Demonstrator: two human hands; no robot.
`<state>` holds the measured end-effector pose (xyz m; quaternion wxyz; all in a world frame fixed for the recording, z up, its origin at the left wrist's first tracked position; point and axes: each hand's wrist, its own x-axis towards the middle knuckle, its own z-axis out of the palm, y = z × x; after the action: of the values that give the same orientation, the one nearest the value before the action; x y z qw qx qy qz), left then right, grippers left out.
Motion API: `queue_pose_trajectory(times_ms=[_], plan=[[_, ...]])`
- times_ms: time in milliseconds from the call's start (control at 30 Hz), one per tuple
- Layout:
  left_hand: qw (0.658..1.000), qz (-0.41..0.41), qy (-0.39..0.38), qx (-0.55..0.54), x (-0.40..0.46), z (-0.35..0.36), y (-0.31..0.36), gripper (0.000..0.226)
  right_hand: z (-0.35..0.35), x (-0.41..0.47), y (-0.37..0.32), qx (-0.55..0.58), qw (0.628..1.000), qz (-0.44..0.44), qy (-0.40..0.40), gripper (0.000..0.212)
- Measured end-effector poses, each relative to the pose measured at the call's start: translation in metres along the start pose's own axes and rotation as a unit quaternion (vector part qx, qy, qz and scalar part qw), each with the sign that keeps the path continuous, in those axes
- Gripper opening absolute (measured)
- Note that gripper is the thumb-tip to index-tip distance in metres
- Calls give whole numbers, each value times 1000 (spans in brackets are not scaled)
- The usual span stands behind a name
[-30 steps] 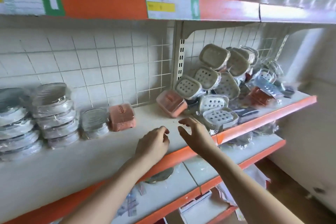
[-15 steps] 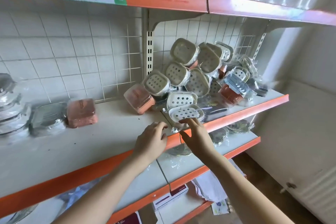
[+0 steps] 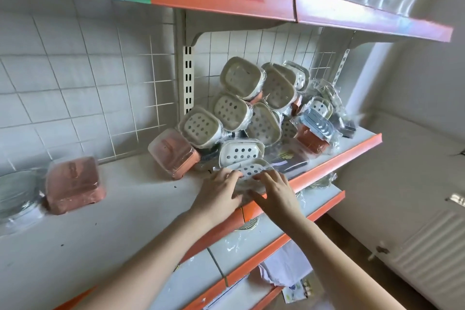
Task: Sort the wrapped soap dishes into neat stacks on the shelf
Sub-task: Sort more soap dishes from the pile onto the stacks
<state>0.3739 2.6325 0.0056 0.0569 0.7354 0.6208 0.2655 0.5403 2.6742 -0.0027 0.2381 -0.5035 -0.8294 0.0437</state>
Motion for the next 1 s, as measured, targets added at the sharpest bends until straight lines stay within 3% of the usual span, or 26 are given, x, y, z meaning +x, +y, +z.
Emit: queue_pose_trajectory(times_ms=[133,333,500,600,733,800,900,1000], plan=[[996,33,-49,71,12,7,-13,56,3,14,-2,16,1000,-6,18,31],[981,56,-43,183,22,8,-27,56,3,25,-8,47,997,38,46,38],[979,59,-16,197,26,13,-28,66,8,36,-12,66,992,35,102,37],[990,63,14,128,27,8,-25,57,2,48,-13,94,986,18,135,25],[998,-11,53,-36,28,-6,-28,69,-13,65,-12,208,964,35,162,20],[991,-48,45,-118,29,-11,-35,68,-14,69,-7,252,960,46,113,24],[967,-88,55,-231,31,-17,-46,66,-12,68,-3,290,956,35,28,48],[952,-79,27,-296,30,-27,-53,57,-10,60,-1,340,939,27,-47,63]])
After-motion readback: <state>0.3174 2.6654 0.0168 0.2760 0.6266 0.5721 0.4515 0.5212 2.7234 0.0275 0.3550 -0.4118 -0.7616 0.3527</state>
